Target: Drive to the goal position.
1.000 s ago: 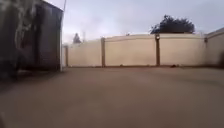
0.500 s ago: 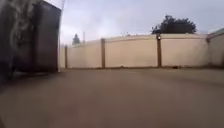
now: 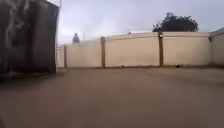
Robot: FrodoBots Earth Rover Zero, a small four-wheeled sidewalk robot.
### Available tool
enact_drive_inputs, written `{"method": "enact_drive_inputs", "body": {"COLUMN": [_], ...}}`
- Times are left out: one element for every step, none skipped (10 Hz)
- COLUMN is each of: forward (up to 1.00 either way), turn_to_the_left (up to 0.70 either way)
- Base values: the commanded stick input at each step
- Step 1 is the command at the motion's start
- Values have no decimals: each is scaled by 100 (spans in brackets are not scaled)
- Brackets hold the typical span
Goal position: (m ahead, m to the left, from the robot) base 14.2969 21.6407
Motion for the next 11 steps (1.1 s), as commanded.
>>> {"method": "enact_drive_inputs", "body": {"forward": [50,50,50,50,50,50,50,50,50,50,50], "turn_to_the_left": [0,0,0,0,0,0,0,0,0,0,0]}}
